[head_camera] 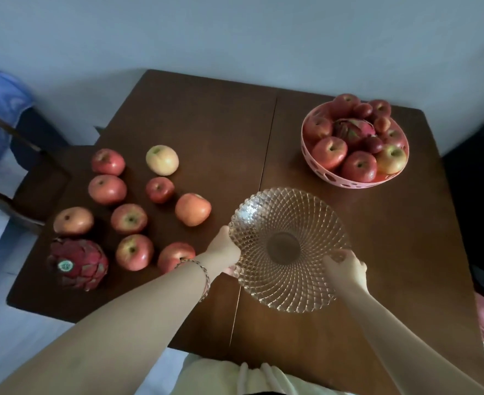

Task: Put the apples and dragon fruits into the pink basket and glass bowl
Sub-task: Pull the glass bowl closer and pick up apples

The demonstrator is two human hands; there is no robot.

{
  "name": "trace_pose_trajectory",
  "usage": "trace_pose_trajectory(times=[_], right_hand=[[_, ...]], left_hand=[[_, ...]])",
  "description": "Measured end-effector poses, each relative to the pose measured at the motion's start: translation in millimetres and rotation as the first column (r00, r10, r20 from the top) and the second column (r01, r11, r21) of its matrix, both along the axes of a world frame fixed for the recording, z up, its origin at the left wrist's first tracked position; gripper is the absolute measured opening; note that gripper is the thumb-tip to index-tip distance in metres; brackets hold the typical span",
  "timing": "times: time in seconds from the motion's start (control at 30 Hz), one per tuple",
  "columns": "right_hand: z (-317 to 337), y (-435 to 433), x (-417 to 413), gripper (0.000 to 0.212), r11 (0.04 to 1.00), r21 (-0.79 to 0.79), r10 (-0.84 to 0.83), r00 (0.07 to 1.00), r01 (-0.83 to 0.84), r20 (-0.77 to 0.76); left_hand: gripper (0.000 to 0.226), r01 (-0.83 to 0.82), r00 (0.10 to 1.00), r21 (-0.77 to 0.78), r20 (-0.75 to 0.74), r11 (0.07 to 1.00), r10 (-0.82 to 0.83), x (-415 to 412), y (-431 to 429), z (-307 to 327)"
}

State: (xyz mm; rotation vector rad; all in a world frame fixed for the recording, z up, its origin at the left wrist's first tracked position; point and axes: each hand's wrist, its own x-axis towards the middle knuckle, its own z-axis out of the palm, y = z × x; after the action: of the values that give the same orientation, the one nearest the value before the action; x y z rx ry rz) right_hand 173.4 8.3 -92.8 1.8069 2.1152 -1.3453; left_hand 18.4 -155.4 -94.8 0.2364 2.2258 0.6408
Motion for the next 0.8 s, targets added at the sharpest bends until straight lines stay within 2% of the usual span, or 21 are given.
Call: trace_pose_trajectory(times=[0.07, 0.1, 0.17, 0.23, 0.33, 0.4, 0.5, 0.57, 0.67, 0.8], right_hand=[[5, -5, -2, 0.043, 1.0, -0.007, -0.018, 0.998, 0.018, 0.056], [5, -9, -5, 0.044, 0.999, 0.046, 0.013, 0.995, -0.018, 0.098], [10, -18, -15, 0.044, 0.958, 0.218, 0.161, 0.979, -0.185, 0.121], [23, -30, -38, 0.041, 0.869, 0.338, 0.367, 0.929, -0.361, 0.048], [40, -57, -95, 0.04, 0.735, 0.344, 0.644, 0.761, -0.584, -0.082], [41, -78, -139, 0.045, 0.624, 0.321, 0.772, 0.627, -0.713, -0.107], [25, -110, -198, 0.074, 0.465, 0.257, 0.874, 0.485, -0.847, 0.016], [7, -124, -223, 0.091, 0.407, 0.171, 0.888, 0.432, -0.897, 0.155], [-13, -135, -236, 0.09, 0.434, 0.088, 0.872, 0.442, -0.897, 0.21], [-13, -130, -227, 0.081, 0.545, 0.105, 0.822, 0.555, -0.832, 0.128]], left_hand=[[0.047, 0.071, 0.995, -0.034, -0.061, 0.997, -0.073, -2, 0, 5], [0.044, 0.109, 0.989, -0.053, -0.095, 0.993, -0.113, -6, -3, 6], [0.037, 0.182, 0.966, -0.088, -0.168, 0.979, -0.195, -15, -10, 10], [0.033, 0.208, 0.944, -0.124, -0.236, 0.97, -0.232, -29, -18, 14], [0.029, 0.146, 0.921, -0.117, -0.347, 0.982, -0.178, -57, -29, 30], [0.028, 0.09, 0.9, -0.082, -0.421, 0.993, -0.116, -75, -39, 37], [0.024, 0.03, 0.898, -0.084, -0.436, 0.996, -0.064, -101, -58, 36], [0.027, 0.012, 0.898, -0.123, -0.435, 0.992, -0.065, -116, -71, 32], [0.034, 0.016, 0.887, -0.165, -0.454, 0.986, -0.091, -131, -83, 22], [0.055, 0.097, 0.859, -0.265, -0.465, 0.959, -0.215, -146, -80, 8]])
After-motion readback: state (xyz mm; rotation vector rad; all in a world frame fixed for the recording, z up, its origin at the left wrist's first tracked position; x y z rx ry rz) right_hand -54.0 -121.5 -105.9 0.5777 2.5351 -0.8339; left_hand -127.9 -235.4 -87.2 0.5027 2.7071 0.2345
